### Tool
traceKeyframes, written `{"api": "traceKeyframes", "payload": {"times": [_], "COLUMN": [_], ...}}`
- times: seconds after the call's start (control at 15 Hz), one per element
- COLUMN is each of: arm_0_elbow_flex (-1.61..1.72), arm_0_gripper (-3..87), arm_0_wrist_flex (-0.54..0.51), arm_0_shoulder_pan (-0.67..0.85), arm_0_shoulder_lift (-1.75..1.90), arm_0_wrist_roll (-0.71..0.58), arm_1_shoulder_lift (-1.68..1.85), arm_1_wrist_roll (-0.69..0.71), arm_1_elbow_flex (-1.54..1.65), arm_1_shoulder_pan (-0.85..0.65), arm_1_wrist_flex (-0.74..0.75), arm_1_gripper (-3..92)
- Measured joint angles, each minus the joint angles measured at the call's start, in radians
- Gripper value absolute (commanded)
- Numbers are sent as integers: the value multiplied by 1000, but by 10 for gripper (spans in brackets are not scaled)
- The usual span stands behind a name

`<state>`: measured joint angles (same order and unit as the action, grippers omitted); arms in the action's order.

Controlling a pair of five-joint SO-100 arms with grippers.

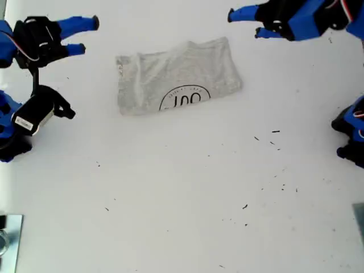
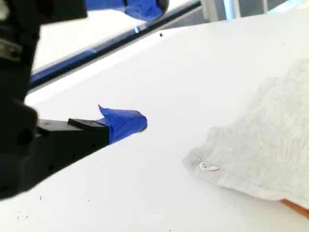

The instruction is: Fold t shirt

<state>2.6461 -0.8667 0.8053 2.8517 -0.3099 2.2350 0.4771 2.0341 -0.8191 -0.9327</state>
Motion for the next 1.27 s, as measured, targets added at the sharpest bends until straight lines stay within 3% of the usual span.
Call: {"api": "traceKeyframes", "payload": {"times": [0.13, 0.27, 0.47, 0.53, 0.67, 0.73, 0.87, 1.0, 1.27], "arm_0_elbow_flex": [163, 362, 571, 586, 589, 589, 592, 592, 592], "arm_0_gripper": [167, 136, 126, 118, 121, 121, 121, 121, 121], "arm_0_wrist_flex": [-8, -60, -121, -144, -158, -158, -158, -158, -158], "arm_0_shoulder_pan": [-48, -190, -561, -640, -733, -793, -951, -1108, -1305], "arm_0_shoulder_lift": [152, 422, 715, 733, 741, 744, 744, 744, 744], "arm_0_wrist_roll": [32, 129, 360, 385, 376, 305, 141, 118, 117], "arm_1_shoulder_lift": [149, 341, 764, 910, 1193, 1235, 1250, 1255, 1255], "arm_1_wrist_roll": [35, 48, -35, -77, -158, -164, -5, 267, 304], "arm_1_elbow_flex": [229, 463, 793, 876, 1008, 1009, 1015, 1015, 1015], "arm_1_shoulder_pan": [2, 101, 224, 267, 299, 339, 328, 345, 347], "arm_1_wrist_flex": [9, 9, -133, -209, -319, -364, -388, -393, -399], "arm_1_gripper": [348, 346, 346, 346, 343, 343, 329, 328, 327]}}
